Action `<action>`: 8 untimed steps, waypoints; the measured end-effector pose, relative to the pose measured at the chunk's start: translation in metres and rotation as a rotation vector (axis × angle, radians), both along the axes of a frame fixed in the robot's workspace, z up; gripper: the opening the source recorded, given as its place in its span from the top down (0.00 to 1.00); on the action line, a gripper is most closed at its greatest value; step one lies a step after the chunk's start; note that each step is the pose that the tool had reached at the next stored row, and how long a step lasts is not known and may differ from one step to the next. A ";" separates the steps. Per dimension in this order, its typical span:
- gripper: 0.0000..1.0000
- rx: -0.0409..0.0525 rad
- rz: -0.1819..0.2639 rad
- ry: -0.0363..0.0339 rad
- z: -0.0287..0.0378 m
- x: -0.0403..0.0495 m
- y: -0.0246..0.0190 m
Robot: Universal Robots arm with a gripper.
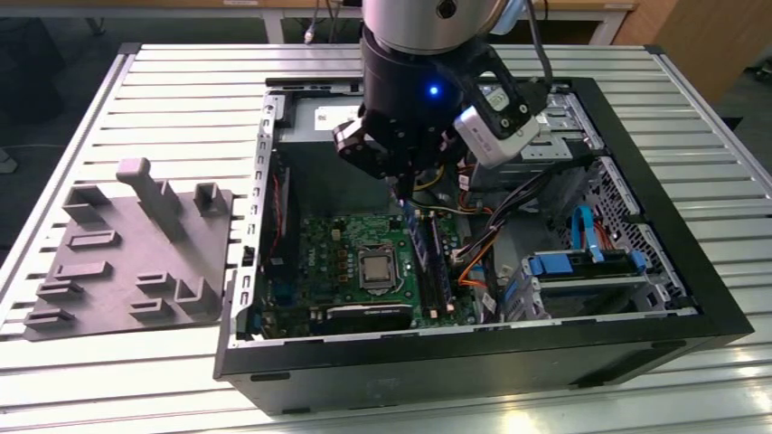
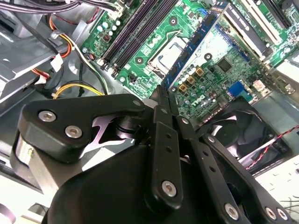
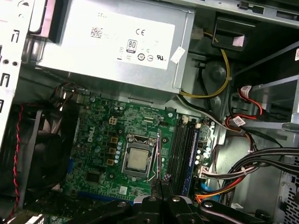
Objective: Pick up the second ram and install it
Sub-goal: 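Insert the second ram into the second slot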
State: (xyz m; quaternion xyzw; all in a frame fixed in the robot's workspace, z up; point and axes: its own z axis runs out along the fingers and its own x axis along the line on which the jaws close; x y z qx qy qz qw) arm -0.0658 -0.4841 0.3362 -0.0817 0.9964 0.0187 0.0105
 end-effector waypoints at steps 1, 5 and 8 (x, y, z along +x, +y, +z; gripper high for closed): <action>0.88 0.0001 -0.008 0.0000 -0.0003 0.0000 0.0000; 0.88 0.0000 -0.037 0.0000 -0.0016 0.0000 -0.0001; 0.88 0.0001 -0.063 0.0000 -0.0028 0.0000 -0.0002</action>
